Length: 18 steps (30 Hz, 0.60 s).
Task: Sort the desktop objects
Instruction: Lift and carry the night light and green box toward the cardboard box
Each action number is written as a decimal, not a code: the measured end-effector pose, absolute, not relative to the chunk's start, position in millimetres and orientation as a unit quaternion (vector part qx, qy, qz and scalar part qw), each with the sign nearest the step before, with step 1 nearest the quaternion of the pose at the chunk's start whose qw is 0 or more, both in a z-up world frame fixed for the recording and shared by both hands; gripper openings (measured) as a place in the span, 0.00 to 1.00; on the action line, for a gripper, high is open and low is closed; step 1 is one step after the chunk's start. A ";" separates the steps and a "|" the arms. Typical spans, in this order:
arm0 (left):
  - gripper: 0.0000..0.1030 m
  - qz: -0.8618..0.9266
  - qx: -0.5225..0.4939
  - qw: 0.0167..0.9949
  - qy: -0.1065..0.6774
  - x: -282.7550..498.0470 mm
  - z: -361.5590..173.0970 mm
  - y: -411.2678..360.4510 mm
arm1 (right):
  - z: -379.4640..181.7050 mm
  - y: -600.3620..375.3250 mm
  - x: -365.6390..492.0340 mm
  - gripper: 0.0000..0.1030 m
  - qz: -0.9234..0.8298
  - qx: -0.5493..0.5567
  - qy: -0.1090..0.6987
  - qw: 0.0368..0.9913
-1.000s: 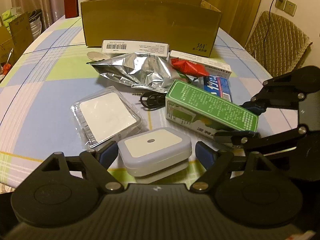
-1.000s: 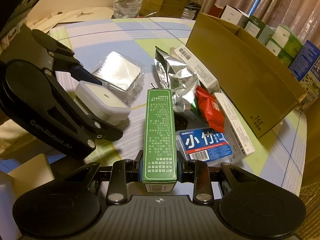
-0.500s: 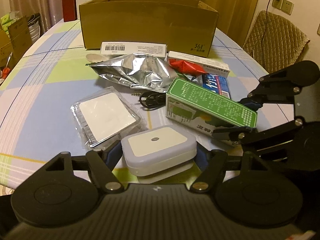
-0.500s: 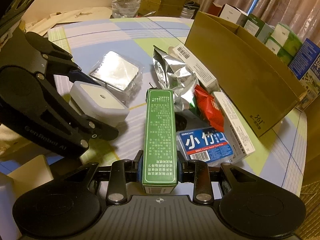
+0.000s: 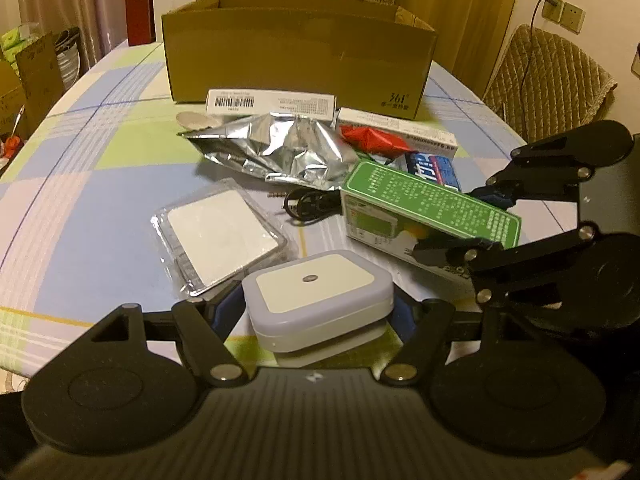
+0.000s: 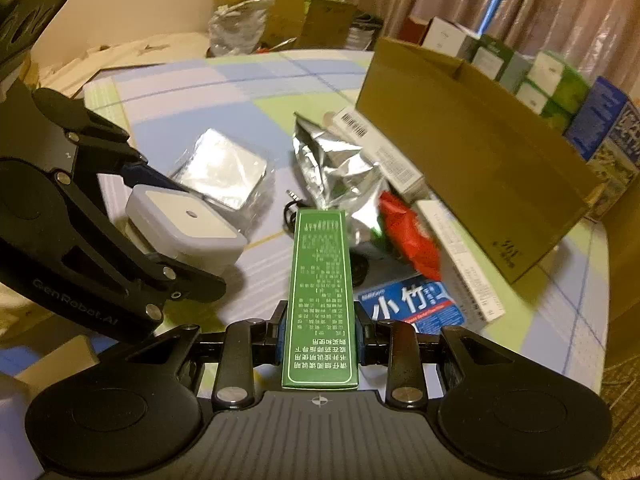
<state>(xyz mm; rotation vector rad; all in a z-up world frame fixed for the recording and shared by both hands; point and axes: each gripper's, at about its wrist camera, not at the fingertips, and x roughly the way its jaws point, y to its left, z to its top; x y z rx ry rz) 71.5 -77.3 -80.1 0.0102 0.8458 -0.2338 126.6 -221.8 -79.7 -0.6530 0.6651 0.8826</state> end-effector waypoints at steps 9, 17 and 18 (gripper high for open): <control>0.69 -0.119 0.009 0.909 0.399 67.3 -69.2 -81.4 | -65.9 -229.9 120.8 0.27 0.400 -0.297 0.293 0.816; 0.69 -0.123 0.012 0.911 0.393 67.2 -62.2 -84.1 | -51.1 -234.1 119.4 0.27 0.389 -0.293 0.274 0.829; 0.69 -0.123 0.011 0.911 0.392 67.8 -61.0 -83.9 | -48.3 -235.0 119.8 0.27 0.388 -0.290 0.272 0.832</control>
